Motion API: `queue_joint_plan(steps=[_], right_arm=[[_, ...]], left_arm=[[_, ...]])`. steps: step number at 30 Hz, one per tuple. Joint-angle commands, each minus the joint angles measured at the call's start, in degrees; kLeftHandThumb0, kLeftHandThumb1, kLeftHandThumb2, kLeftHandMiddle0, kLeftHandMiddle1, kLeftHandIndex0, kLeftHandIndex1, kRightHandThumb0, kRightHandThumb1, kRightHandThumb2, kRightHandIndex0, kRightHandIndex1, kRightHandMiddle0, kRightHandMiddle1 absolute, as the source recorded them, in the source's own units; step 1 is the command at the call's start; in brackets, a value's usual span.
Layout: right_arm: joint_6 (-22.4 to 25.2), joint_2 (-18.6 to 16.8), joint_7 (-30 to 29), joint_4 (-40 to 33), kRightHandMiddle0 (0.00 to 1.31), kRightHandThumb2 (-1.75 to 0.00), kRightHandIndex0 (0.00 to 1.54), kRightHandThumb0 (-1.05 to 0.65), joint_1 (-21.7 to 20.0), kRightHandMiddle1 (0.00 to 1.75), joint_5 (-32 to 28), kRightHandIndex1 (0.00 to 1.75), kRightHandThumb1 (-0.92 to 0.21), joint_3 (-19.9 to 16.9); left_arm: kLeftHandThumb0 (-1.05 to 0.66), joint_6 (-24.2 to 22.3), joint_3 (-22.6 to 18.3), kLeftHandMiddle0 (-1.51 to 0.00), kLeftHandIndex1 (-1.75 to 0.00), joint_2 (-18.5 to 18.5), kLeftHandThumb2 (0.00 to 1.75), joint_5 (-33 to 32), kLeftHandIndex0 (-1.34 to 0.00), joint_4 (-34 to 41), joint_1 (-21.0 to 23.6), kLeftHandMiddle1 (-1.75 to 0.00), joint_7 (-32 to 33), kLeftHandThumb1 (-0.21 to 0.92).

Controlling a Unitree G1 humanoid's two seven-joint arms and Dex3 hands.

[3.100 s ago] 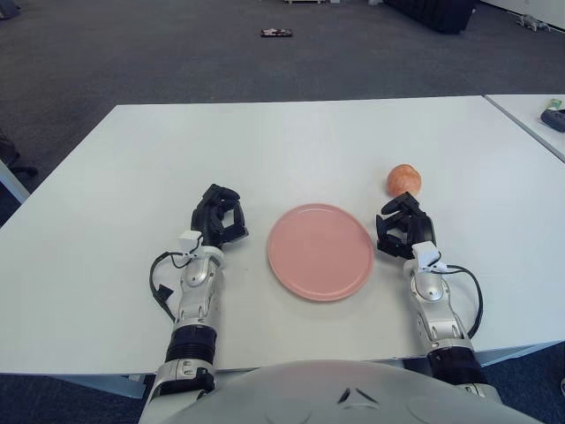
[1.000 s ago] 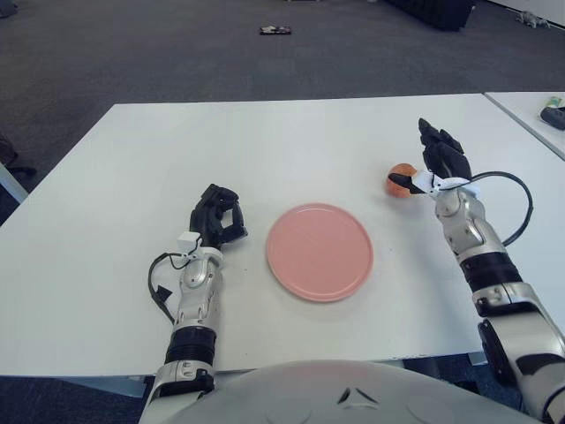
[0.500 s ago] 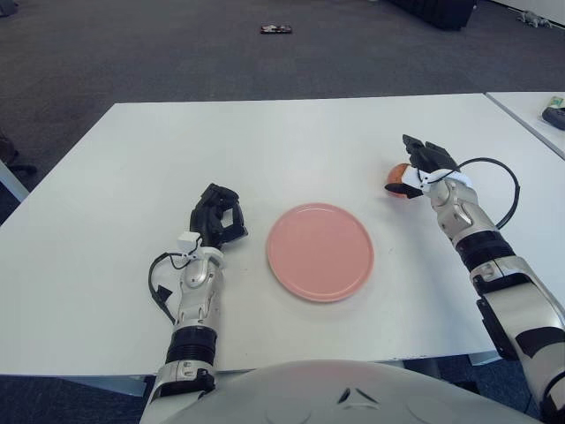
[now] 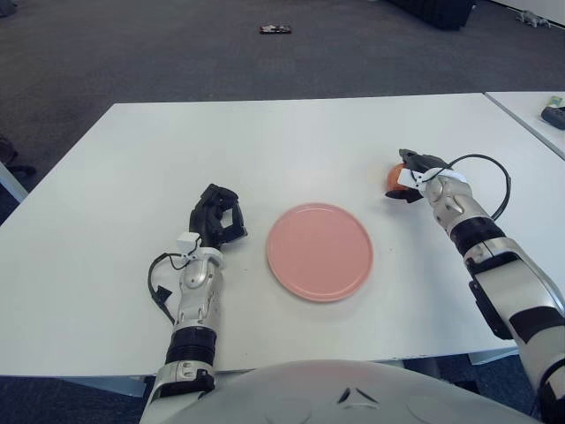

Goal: Put the apple into the plate.

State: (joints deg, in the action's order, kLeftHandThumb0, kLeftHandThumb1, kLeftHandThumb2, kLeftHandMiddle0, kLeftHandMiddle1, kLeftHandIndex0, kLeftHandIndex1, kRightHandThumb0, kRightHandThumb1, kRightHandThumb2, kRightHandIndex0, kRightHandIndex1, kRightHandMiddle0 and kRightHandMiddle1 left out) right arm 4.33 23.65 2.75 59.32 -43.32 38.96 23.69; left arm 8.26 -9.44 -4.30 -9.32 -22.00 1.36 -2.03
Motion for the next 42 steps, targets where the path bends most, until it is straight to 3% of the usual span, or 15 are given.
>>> queue_joint_plan(steps=[1,9,15,18,21,23,27,29,32,37,42], right_arm=[[-1.3,-1.5,0.5,4.5,0.00,-0.62,0.00,-1.05,-1.6,0.00,0.3,0.00,-0.68,1.5],[-1.6,-2.8,2.1,9.2,0.00,-0.63,0.00,-1.00,-3.3,0.00,-1.1,0.00,-0.67,2.0],[-3.7,-2.8,3.4,10.2,0.00,-0.76,0.00,-0.93,-3.1,0.00,-3.3,0.00,-0.62,0.8],[-5.3,-2.4,4.1,10.7,0.00,-0.82,0.02,-0.90,-3.0,0.11,-4.0,0.03,-0.60,0.6],[-6.4,-2.2,4.1,11.1,0.00,-0.83,0.01,-0.87,-2.9,0.31,-4.4,0.20,-0.59,0.5],[-7.2,-2.1,3.8,11.3,0.00,-0.84,0.00,-0.85,-2.7,0.57,-4.8,0.43,-0.58,0.3],[-8.8,-1.8,3.2,11.8,0.00,-0.88,0.00,-0.82,-2.4,0.89,-5.7,0.76,-0.55,-0.3],[-10.4,-1.3,2.6,12.3,0.00,-0.98,0.00,-0.78,-2.0,1.21,-5.9,1.09,-0.49,-0.5],[-12.3,-0.9,2.0,12.5,0.00,-1.10,0.07,-0.71,-1.8,1.53,-6.0,1.37,-0.41,-0.5],[-13.5,-0.5,2.0,12.4,0.08,-1.20,0.18,-0.63,-1.7,1.71,-7.0,1.54,-0.34,-1.1],[-13.9,-0.3,0.9,11.4,0.44,-1.23,0.33,-0.50,-1.7,1.74,-7.1,1.68,-0.36,-1.2]], left_arm=[[-0.52,-2.5,-0.2,-1.19,-1.75,-0.1,1.44,-0.3,-0.69,-2.0,-2.6,-1.75,0.3,0.23],[-0.52,-2.5,-0.3,-1.19,-1.75,0.0,1.43,-0.5,-0.68,-2.0,-2.7,-1.75,0.2,0.23],[-0.52,-2.3,-0.5,-1.20,-1.75,0.0,1.43,-0.5,-0.68,-2.3,-2.7,-1.75,0.3,0.23],[-0.52,-2.1,-0.6,-1.20,-1.75,0.0,1.43,-0.5,-0.69,-2.4,-2.6,-1.75,0.3,0.23],[-0.52,-2.0,-0.7,-1.20,-1.75,-0.1,1.44,-0.4,-0.69,-2.6,-2.6,-1.75,0.4,0.23],[-0.52,-1.9,-0.8,-1.20,-1.75,-0.1,1.44,-0.3,-0.69,-2.7,-2.5,-1.75,0.5,0.23],[-0.52,-2.0,-0.8,-1.20,-1.75,-0.1,1.44,-0.4,-0.69,-2.6,-2.5,-1.75,0.4,0.23],[-0.52,-1.9,-0.9,-1.20,-1.75,-0.1,1.44,-0.5,-0.69,-2.6,-2.6,-1.75,0.2,0.23],[-0.52,-1.8,-0.9,-1.20,-1.75,-0.1,1.44,-0.7,-0.69,-2.6,-2.6,-1.75,-0.1,0.23],[-0.52,-1.7,-0.8,-1.20,-1.75,0.0,1.44,-0.7,-0.69,-2.6,-2.6,-1.75,0.0,0.23],[-0.52,-1.6,-0.9,-1.20,-1.75,0.1,1.44,-0.8,-0.69,-2.8,-2.5,-1.75,0.0,0.23]])
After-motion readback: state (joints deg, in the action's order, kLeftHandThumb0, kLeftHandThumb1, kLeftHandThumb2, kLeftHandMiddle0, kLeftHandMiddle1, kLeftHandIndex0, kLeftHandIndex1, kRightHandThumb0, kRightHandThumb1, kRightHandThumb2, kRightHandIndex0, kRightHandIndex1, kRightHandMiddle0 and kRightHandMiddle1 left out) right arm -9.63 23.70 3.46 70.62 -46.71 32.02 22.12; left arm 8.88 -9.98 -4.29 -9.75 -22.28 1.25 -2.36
